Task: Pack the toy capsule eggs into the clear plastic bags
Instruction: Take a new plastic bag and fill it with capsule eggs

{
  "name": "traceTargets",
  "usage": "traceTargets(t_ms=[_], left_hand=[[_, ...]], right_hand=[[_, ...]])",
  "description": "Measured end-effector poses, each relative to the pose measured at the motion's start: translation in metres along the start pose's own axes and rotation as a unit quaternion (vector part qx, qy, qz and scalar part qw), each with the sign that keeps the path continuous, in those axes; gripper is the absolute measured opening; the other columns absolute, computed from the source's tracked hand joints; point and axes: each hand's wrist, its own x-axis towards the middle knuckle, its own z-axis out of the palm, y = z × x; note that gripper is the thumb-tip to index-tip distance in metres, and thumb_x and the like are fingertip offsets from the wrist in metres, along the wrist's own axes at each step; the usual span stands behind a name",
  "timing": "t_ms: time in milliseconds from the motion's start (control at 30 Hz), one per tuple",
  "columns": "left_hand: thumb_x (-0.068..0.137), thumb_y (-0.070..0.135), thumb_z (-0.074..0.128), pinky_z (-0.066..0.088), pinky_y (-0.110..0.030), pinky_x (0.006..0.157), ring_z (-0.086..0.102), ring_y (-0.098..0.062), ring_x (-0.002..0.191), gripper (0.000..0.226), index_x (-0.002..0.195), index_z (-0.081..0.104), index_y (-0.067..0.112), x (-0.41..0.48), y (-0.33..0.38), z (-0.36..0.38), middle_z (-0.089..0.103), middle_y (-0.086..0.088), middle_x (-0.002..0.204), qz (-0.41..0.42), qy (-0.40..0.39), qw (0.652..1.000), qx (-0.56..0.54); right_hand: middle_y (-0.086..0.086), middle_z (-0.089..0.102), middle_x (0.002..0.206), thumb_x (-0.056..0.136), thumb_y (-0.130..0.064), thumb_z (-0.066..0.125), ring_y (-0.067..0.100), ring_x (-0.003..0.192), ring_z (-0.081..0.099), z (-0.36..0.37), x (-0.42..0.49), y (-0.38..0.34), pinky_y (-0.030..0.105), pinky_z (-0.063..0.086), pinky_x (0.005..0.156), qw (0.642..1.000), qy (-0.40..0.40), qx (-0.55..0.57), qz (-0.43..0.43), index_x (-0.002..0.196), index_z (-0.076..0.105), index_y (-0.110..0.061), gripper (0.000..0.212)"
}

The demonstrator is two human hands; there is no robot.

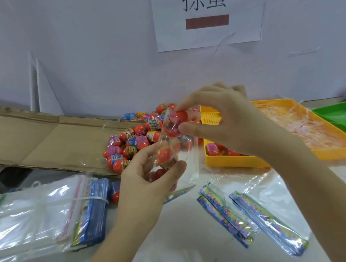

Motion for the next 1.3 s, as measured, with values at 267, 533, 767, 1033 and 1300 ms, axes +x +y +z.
traceTargets(t_ms=[267,533,767,1033,1300], left_hand=[[0.055,0.045,0.076,0.051,-0.018,0.057,0.063,-0.006,0.06,0.029,0.083,0.073,0.041,-0.001,0.0,0.0,0.07,0.007,0.074,-0.011,-0.074,0.997,0.018],[0.053,0.045,0.077,0.054,-0.019,0.059,0.073,-0.018,0.073,0.035,0.087,0.076,0.037,-0.001,0.006,-0.002,0.074,-0.001,0.076,-0.057,-0.099,0.993,-0.018],[0.051,0.042,0.077,0.057,-0.023,0.058,0.075,-0.023,0.073,0.038,0.087,0.078,0.03,0.002,0.009,-0.004,0.075,-0.003,0.078,-0.062,-0.039,0.995,-0.073],[0.05,0.041,0.077,0.057,-0.025,0.055,0.075,-0.026,0.073,0.034,0.082,0.079,0.029,0.003,0.011,-0.005,0.075,-0.007,0.075,-0.07,-0.033,0.994,-0.081],[0.042,0.041,0.081,0.056,-0.023,0.051,0.068,-0.012,0.059,0.032,0.072,0.079,0.031,0.005,0.008,-0.008,0.073,0.0,0.069,-0.075,-0.017,0.996,-0.038]], right_hand=[[-0.026,0.047,0.11,0.08,-0.037,0.063,-0.001,0.111,0.032,-0.009,-0.001,-0.004,0.012,0.011,0.095,0.995,-0.094,0.0,-0.008,0.09,0.057,-0.06,0.025],[-0.02,0.042,0.135,0.085,-0.053,0.05,0.006,0.129,0.023,-0.01,-0.002,-0.004,0.036,0.017,0.106,0.98,-0.195,0.002,0.04,0.086,0.067,-0.047,0.019],[-0.023,0.052,0.119,0.056,-0.072,0.071,-0.007,0.101,0.058,-0.002,0.002,-0.001,0.019,0.052,0.077,0.958,-0.093,0.238,0.13,0.131,0.041,-0.048,0.084],[0.014,0.071,0.079,0.059,-0.05,0.074,0.018,0.066,0.062,0.013,0.003,0.002,0.03,0.05,0.058,0.928,-0.133,0.323,0.128,0.083,0.074,-0.014,0.043],[0.008,0.066,0.07,0.083,-0.02,0.073,0.014,0.054,0.06,0.029,0.004,-0.001,0.026,0.051,0.048,0.897,-0.13,0.402,0.128,0.089,0.072,-0.014,0.008]])
